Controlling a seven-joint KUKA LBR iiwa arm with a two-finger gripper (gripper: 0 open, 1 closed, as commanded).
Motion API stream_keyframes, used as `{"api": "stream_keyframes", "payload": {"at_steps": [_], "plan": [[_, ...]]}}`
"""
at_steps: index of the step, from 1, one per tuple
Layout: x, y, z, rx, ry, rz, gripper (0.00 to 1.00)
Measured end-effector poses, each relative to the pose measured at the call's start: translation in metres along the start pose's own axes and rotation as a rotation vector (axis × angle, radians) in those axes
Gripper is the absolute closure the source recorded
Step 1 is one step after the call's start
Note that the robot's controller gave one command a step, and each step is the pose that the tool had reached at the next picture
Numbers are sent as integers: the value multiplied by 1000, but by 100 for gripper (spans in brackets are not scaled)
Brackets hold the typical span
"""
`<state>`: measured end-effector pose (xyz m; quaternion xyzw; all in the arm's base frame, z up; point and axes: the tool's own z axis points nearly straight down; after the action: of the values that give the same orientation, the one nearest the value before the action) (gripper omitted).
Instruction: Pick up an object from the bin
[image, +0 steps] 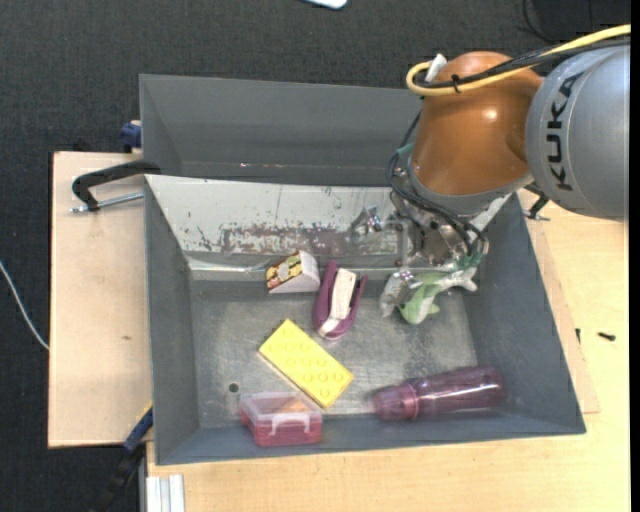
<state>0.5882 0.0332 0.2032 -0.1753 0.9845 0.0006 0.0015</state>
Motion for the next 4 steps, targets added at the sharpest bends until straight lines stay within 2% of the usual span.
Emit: {"api": "stream_keyframes", "payload": {"at_steps": [1, 2, 3, 4], "plan": [[61, 100, 49, -1, 1, -55, 100], [61, 100, 48, -1, 1, -54, 0], [61, 100, 48, -1, 1, -54, 0], [60, 100, 70, 2, -7, -187, 0]]}}
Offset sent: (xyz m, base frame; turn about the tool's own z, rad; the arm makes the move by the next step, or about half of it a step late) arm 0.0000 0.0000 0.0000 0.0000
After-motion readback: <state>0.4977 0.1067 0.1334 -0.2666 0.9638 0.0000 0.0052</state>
